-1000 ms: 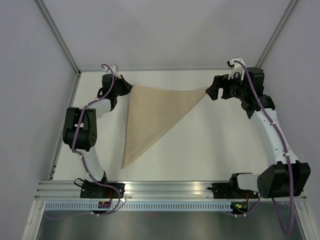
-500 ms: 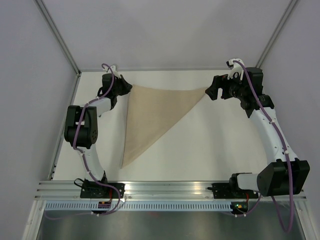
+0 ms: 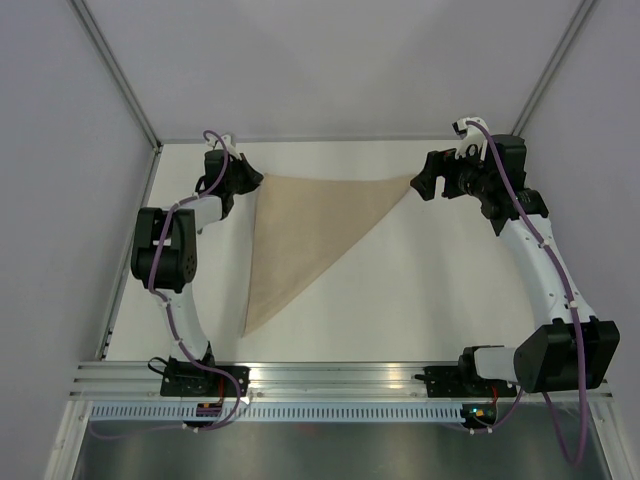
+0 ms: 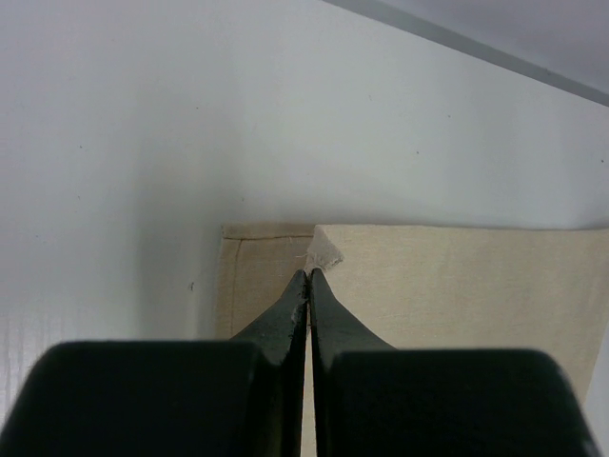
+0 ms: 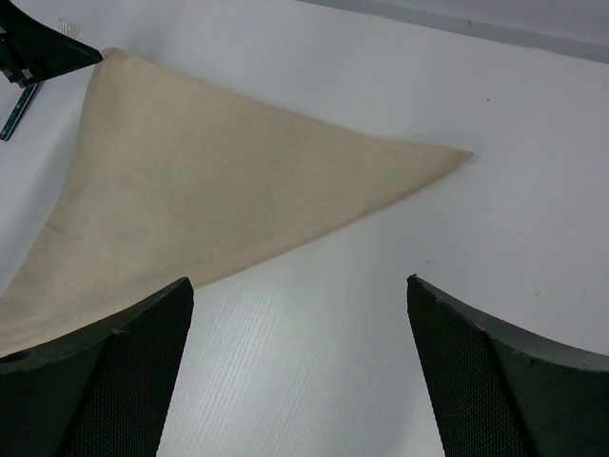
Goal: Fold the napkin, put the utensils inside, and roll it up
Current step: Fold the napkin at the center of the board, then pick up the knife at the center of the board, then place the knife on the napkin.
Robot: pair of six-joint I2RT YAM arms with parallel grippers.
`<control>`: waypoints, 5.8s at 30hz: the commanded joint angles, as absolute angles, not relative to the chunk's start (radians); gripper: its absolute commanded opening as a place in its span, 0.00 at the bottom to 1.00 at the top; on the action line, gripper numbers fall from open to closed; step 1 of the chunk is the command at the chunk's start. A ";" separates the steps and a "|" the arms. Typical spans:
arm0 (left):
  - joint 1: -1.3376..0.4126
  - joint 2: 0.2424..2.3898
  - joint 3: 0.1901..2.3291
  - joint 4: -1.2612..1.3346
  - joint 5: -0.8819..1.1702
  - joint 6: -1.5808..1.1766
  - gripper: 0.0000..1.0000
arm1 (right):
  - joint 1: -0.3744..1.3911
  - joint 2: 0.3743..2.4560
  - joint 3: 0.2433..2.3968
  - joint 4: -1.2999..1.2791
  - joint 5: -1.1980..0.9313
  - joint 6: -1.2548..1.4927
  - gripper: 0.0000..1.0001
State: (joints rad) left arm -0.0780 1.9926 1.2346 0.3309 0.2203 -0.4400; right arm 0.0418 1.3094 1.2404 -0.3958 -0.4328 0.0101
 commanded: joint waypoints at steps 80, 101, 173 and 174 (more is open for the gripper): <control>0.133 2.184 1.620 -0.491 -0.150 -0.155 0.30 | 0.041 1.201 1.163 -0.360 -0.584 -0.012 0.98; 0.130 1.941 1.586 -0.523 0.040 -0.192 0.02 | 0.043 1.200 1.167 -0.365 -0.586 -0.009 0.98; -0.650 2.042 1.416 -0.360 0.221 0.049 0.02 | 0.043 1.200 1.134 -0.336 -0.560 -0.012 0.98; -0.650 2.042 1.414 -0.359 0.224 0.048 0.02 | 0.041 1.203 1.134 -0.334 -0.560 -0.012 0.98</control>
State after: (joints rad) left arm -0.6476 2.0357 1.4002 -0.3885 0.2192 0.0826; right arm 0.0422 1.1995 1.1347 -0.3618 -0.5598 -0.0189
